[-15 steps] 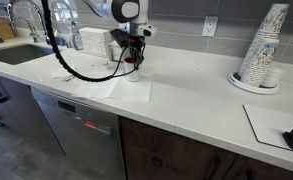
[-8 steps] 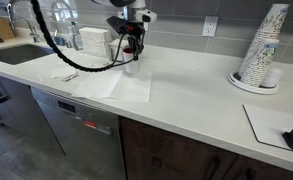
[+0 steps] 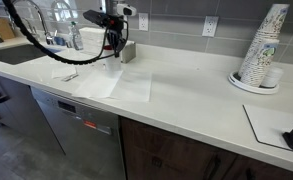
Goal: Move the cup to the left
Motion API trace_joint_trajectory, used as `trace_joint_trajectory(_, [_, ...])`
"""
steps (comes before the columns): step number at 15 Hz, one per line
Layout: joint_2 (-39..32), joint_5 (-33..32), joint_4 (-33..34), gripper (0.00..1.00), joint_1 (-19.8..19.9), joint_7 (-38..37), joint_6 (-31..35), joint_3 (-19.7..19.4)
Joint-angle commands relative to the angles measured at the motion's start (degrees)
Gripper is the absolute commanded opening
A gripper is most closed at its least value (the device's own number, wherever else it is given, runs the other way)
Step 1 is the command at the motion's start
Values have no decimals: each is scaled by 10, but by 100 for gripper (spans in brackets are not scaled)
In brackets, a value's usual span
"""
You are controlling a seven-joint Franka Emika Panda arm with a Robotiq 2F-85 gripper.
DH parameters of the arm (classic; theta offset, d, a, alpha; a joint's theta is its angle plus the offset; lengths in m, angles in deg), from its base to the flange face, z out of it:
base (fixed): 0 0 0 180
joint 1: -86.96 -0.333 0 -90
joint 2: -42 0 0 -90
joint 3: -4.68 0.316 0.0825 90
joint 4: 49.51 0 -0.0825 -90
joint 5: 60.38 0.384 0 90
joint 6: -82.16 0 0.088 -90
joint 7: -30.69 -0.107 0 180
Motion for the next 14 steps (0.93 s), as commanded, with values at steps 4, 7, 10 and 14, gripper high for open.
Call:
trace_joint_trajectory(4, [35, -8, -46, 10, -10, 30, 0, 13])
trace_joint_trajectory(7, [41, -9, -53, 10, -9, 34, 2, 13])
trace_joint_trajectory(10, [29, -25, -47, 2, -17, 37, 13, 17])
trace_joint_trajectory(14, [15, -40, -56, 2, -29, 55, 53, 29])
